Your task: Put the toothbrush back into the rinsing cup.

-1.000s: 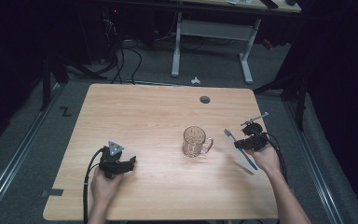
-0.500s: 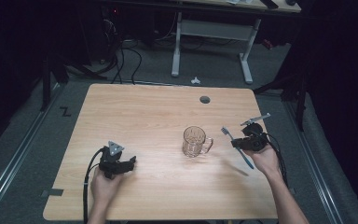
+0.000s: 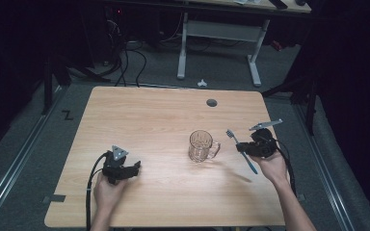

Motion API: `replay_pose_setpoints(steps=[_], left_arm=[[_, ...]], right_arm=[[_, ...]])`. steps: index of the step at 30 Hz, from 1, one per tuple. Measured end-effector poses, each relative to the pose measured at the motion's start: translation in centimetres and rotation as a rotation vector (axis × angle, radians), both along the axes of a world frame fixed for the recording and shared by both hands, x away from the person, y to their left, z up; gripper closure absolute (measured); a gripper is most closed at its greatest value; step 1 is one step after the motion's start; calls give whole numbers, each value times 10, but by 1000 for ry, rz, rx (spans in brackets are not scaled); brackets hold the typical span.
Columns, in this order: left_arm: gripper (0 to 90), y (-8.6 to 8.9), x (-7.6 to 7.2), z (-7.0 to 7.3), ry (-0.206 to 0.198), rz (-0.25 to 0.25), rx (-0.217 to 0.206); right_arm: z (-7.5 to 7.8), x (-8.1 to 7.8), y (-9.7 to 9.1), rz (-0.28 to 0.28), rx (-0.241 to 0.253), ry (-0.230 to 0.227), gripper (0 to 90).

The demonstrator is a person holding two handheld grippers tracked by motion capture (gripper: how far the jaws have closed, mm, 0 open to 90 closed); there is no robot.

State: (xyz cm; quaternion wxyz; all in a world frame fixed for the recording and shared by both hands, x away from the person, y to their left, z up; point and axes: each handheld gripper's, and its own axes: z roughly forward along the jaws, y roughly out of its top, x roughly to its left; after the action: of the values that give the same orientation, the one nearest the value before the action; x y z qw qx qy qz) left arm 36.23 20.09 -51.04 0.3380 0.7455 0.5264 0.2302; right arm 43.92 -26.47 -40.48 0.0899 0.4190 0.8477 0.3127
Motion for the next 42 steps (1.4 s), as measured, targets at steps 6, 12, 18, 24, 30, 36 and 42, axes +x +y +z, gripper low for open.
replay_pose_setpoints(steps=[6, 12, 18, 24, 30, 36, 42], left_arm=[[261, 0, 0, 0, 0, 0, 0], [260, 0, 0, 0, 0, 0, 0], [261, 0, 0, 0, 0, 0, 0], [261, 0, 0, 0, 0, 0, 0], [261, 0, 0, 0, -1, 0, 0], [261, 0, 0, 0, -1, 0, 0], [261, 0, 0, 0, -1, 0, 1]], right_arm=[[2, -4, 3, 21, 42, -29, 801], [3, -6, 6, 32, 68, -45, 801], [5, -8, 11, 52, 90, -58, 802], [7, -9, 14, 71, 121, -58, 802], [7, -10, 19, 92, 142, -62, 802], [10, -10, 22, 101, 173, -80, 802], [13, -10, 25, 109, 206, -108, 802]])
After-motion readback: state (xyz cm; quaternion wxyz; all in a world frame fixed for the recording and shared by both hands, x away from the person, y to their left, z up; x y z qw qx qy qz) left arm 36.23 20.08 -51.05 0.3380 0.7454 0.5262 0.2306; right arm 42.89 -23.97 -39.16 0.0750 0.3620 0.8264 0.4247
